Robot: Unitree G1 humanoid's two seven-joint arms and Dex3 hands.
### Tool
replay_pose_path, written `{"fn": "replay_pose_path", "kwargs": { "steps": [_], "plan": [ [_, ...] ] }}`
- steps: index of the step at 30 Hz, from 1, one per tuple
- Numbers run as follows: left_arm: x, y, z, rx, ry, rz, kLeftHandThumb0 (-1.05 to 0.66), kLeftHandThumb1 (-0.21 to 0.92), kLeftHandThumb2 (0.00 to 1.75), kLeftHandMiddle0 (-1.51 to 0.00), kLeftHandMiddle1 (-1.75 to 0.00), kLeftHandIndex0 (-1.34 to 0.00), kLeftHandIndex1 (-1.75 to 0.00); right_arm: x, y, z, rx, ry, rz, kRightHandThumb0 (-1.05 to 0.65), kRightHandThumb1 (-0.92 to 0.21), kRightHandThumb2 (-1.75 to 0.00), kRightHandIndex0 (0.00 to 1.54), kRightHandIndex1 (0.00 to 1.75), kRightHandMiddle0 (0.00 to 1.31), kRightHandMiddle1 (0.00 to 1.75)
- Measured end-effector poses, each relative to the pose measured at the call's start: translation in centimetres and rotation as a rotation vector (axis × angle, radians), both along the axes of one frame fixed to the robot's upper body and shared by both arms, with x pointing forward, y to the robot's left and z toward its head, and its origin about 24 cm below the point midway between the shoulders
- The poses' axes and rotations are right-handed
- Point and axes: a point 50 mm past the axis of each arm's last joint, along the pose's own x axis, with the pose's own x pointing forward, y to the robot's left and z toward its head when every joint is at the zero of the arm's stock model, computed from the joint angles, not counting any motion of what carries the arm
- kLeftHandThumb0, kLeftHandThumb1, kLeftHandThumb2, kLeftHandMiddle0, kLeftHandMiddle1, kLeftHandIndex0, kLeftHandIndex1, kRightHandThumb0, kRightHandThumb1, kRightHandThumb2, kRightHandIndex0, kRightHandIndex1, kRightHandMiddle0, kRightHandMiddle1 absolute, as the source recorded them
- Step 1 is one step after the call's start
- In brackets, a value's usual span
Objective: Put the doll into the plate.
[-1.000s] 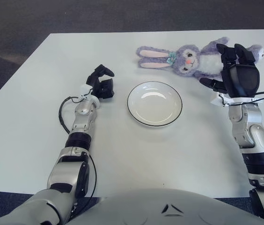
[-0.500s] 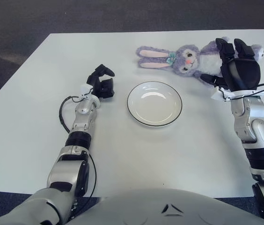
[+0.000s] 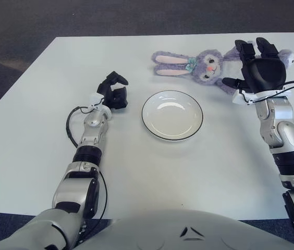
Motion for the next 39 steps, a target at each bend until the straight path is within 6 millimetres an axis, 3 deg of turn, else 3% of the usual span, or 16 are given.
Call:
{"fn": "replay_pose_path", "kwargs": {
  "steps": [14, 39],
  "plan": [
    [0.0, 0.0, 0.1, 0.001, -0.008, -0.001, -0.45, 0.42, 1.19, -1.22, -1.75, -0.53, -1.75, 2.0, 0.3, 1.0, -0.071, 0.024, 0.005, -0.96, -0.92, -0.65, 0.14, 0.03, 0.00, 0.59],
    [0.0, -0.1, 0.2, 0.005, -0.019, -0.005, -0.45, 0.41, 1.20, -1.24, -1.75, -0.54, -1.75, 4.3, 1.1, 0.1, -0.155, 0.118, 0.073, -0.94, -0.92, -0.68, 0.19, 0.05, 0.00, 0.64]
  ]
}}
